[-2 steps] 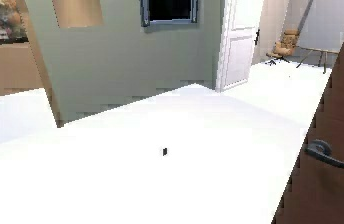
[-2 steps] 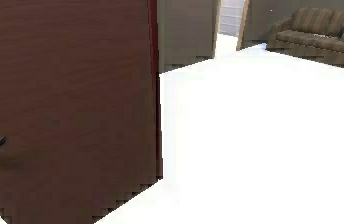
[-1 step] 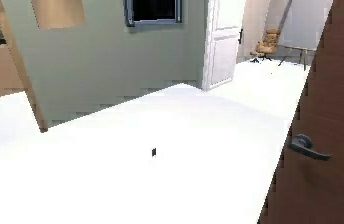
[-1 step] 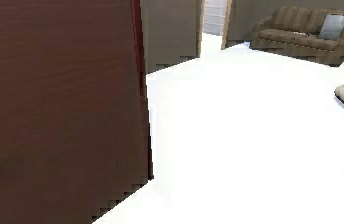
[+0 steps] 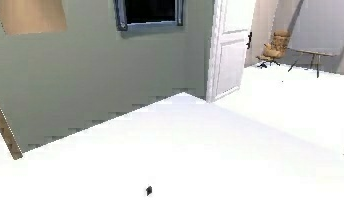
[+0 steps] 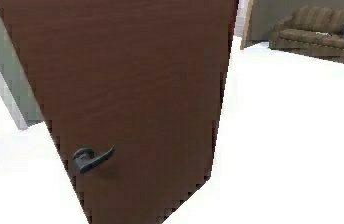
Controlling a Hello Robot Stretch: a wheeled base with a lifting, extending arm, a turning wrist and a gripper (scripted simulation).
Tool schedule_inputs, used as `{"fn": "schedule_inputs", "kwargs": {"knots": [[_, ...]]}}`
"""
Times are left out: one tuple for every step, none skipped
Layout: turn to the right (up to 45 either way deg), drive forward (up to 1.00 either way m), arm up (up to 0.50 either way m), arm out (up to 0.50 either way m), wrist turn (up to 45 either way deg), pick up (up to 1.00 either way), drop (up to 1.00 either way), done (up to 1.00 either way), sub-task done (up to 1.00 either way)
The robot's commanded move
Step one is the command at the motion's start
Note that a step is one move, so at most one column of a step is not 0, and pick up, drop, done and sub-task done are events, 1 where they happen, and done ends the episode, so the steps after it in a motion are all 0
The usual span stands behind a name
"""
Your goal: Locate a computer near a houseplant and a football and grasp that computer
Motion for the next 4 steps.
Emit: {"fn": "schedule_inputs", "kwargs": {"knots": [[0.0, 0.20, 0.00, 0.00, 0.0, 0.00, 0.00, 0.00, 0.00], [36.0, 0.00, 0.00, 0.00, 0.0, 0.00, 0.00, 0.00, 0.00], [0.0, 0.80, 0.00, 0.00, 0.0, 0.00, 0.00, 0.00, 0.00], [0.0, 1.00, 0.00, 0.00, 0.0, 0.00, 0.00, 0.00, 0.00]]}}
